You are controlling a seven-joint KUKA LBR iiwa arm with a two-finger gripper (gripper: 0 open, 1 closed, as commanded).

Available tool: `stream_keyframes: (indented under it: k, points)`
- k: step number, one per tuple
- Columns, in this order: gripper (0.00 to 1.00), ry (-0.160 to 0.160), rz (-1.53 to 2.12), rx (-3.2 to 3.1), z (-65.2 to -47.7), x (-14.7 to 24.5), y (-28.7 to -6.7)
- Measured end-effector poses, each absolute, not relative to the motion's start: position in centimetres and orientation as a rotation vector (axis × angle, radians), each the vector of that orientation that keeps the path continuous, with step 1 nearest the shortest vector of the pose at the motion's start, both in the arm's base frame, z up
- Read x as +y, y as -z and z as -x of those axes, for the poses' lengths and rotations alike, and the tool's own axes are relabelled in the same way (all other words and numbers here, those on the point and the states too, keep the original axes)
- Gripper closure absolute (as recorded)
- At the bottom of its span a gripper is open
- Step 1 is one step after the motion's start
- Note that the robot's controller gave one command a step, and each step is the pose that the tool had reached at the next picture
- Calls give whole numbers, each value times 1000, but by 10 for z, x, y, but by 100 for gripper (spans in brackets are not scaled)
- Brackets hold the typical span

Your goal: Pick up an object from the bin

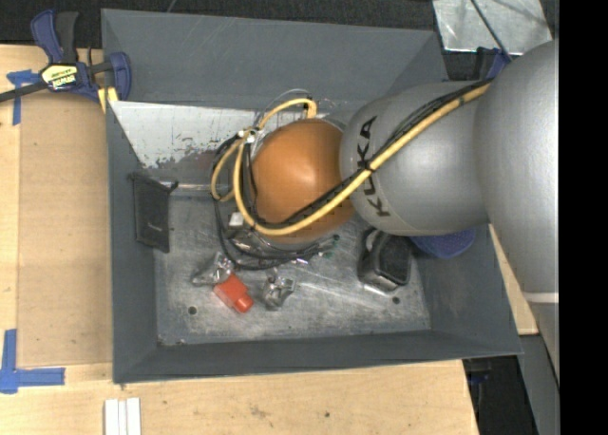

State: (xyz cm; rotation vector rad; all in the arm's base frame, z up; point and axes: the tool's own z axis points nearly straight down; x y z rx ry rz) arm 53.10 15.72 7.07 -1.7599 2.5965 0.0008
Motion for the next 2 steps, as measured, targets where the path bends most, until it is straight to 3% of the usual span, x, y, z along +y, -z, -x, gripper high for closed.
stream_keyframes:
  k: [1, 2]
  points:
    - [100, -1, 1752, 2588, -533, 160, -76]
    - [100, 5, 1795, 2564, -537, 153, -210]
